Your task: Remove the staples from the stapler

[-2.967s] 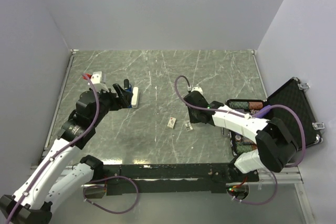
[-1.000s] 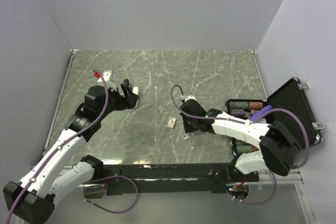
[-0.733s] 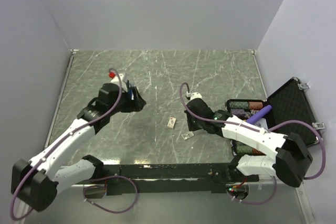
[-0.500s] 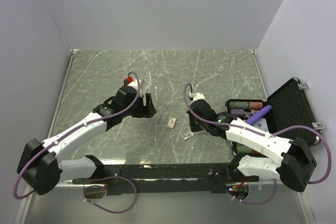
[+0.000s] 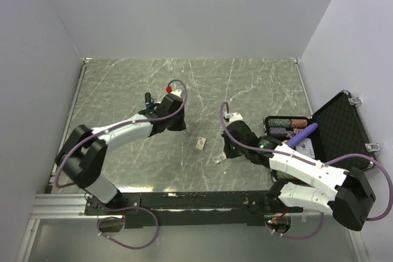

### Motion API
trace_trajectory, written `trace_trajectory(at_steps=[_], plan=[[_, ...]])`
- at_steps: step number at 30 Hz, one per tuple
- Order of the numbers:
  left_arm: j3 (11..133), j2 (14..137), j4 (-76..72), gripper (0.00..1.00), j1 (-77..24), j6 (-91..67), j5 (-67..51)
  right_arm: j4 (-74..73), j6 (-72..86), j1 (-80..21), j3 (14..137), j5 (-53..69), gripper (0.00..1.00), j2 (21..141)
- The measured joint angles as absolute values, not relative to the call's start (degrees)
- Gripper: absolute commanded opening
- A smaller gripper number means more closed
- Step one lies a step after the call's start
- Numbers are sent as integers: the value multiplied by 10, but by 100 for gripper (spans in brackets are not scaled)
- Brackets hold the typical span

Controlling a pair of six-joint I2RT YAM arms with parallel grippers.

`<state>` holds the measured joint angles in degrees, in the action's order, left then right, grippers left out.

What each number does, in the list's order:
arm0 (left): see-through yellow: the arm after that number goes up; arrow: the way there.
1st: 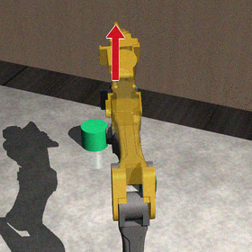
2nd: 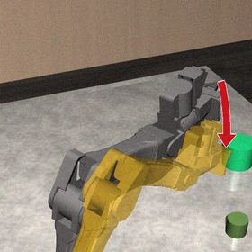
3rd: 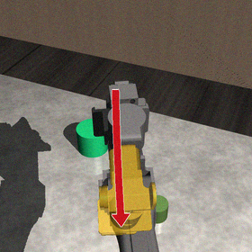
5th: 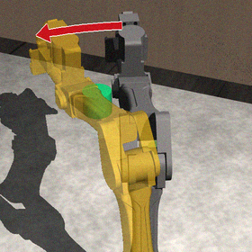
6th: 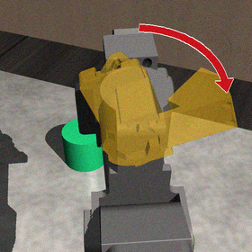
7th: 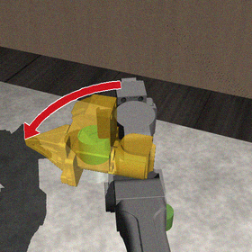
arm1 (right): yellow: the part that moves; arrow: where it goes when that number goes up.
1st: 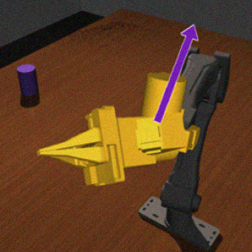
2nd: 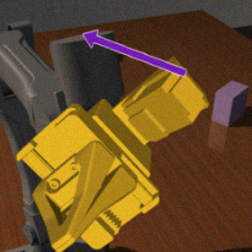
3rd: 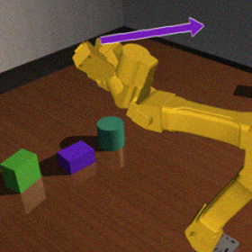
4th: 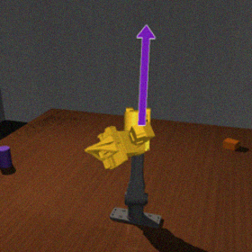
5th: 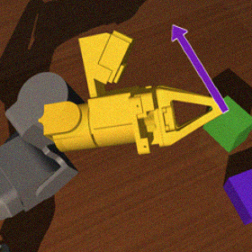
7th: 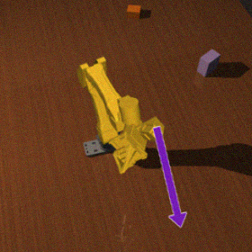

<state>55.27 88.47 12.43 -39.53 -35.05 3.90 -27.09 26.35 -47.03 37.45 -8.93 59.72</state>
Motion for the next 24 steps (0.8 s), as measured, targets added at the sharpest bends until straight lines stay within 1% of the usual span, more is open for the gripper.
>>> trace_trajectory(at_steps=[3, 11, 24], plan=[[576, 936, 112, 1, -397, -352, 44, -272, 264, -470, 369, -87, 8, 590], [579, 1028, 69, 1, -417, -355, 24, -272, 266, -470, 363, -86, 9, 563], [577, 1044, 12, 1, -483, -338, -2, -286, 274, -470, 360, -86, 11, 551]])
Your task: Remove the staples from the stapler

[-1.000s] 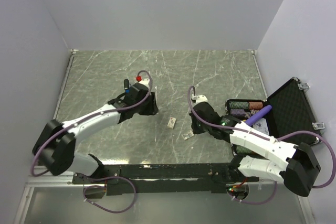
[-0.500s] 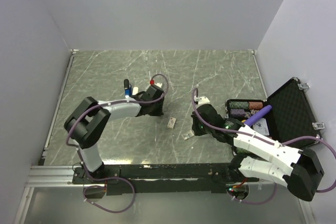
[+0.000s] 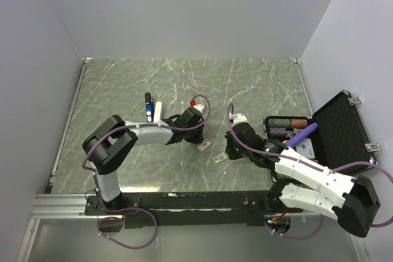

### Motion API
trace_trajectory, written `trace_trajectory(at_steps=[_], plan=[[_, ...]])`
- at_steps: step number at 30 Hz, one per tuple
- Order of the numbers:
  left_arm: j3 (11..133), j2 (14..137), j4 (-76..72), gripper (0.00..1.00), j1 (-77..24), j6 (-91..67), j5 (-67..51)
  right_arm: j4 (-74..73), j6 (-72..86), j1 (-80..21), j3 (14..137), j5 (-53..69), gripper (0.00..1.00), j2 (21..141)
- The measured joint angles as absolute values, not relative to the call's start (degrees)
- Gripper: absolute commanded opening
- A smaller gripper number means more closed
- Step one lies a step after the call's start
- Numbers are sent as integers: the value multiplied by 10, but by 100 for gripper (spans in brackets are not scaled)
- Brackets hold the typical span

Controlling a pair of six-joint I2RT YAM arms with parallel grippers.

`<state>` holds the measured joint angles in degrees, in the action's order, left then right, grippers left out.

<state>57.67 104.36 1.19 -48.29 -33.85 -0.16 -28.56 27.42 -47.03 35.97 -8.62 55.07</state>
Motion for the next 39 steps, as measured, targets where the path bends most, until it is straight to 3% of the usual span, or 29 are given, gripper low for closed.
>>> trace_trajectory(at_steps=[8, 12, 17, 39], plan=[[513, 1002, -26, 1, -502, -330, -2, -294, 275, -470, 360, -90, 13, 544], [489, 989, -49, 1, -507, -320, -2, -299, 277, -470, 359, -94, 28, 549], [491, 990, -48, 1, -507, -312, -1, -299, 279, -470, 358, -105, 34, 573], [434, 889, 22, 1, -536, -364, 63, -245, 266, -459, 356, -104, 33, 701]])
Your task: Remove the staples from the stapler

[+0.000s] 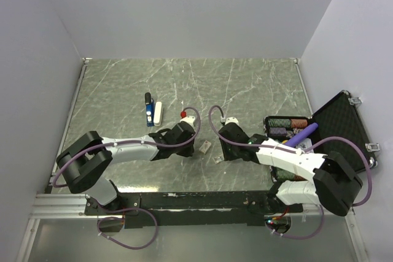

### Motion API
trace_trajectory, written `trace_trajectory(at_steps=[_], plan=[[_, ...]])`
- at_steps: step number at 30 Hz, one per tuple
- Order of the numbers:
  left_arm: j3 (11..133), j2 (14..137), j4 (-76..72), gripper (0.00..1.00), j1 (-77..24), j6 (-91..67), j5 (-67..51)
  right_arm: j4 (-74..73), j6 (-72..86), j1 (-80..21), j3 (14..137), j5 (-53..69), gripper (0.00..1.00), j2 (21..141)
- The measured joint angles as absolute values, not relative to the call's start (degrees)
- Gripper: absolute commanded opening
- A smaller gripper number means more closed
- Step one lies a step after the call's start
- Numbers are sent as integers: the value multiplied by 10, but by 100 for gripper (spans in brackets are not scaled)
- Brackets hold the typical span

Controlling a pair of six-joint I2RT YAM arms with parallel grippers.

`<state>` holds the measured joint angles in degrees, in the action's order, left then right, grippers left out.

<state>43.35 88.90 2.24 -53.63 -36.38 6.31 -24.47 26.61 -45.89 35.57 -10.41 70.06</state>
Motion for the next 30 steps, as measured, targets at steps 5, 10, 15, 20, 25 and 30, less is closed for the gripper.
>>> trace_trajectory(at_steps=[5, 10, 15, 20, 25, 30], plan=[[433, 886, 25, 1, -545, -372, 63, -232, 261, -451, 356, -100, 32, 716], [433, 887, 25, 1, -548, -373, 63, -226, 258, -449, 356, -95, 31, 724], [433, 887, 25, 1, -549, -373, 63, -216, 258, -447, 356, -92, 28, 736], [433, 887, 25, 1, -549, -373, 63, -208, 257, -445, 356, -87, 26, 749], [433, 887, 25, 1, -550, -373, 63, -205, 256, -443, 356, -86, 23, 752], [433, 888, 25, 1, -550, -373, 63, -201, 256, -441, 356, -85, 17, 755]])
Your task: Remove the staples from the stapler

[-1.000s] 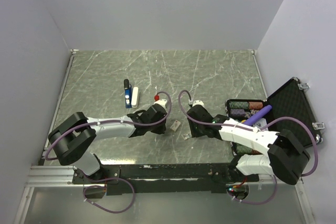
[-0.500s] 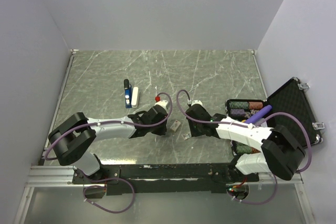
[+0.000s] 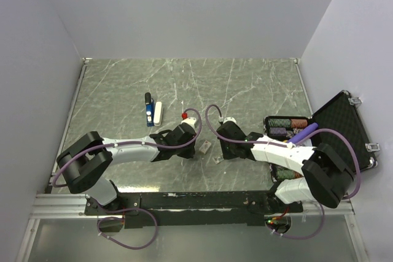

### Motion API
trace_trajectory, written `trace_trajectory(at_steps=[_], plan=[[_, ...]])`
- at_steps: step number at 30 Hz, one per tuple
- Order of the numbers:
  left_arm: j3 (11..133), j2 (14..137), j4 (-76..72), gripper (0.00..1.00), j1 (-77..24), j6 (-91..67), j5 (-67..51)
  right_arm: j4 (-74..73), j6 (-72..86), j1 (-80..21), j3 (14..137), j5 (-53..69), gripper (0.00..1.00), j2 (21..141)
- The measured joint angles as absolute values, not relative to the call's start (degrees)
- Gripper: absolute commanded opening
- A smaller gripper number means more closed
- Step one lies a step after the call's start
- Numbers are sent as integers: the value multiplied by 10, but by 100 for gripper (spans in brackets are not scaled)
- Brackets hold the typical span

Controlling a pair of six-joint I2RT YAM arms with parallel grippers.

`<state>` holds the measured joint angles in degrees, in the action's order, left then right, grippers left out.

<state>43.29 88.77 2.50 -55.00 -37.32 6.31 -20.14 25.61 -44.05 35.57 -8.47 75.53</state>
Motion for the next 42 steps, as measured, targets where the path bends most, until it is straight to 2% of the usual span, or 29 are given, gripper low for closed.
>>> trace_trajectory(at_steps=[13, 32, 42], plan=[[433, 891, 25, 1, -552, -373, 63, -200, 250, -438, 356, -79, 0, 761], [433, 900, 24, 1, -561, -373, 54, -227, 232, -421, 403, -116, 0, 756], [433, 900, 2, 1, -570, -384, 47, -215, 231, -383, 457, -120, 0, 813]])
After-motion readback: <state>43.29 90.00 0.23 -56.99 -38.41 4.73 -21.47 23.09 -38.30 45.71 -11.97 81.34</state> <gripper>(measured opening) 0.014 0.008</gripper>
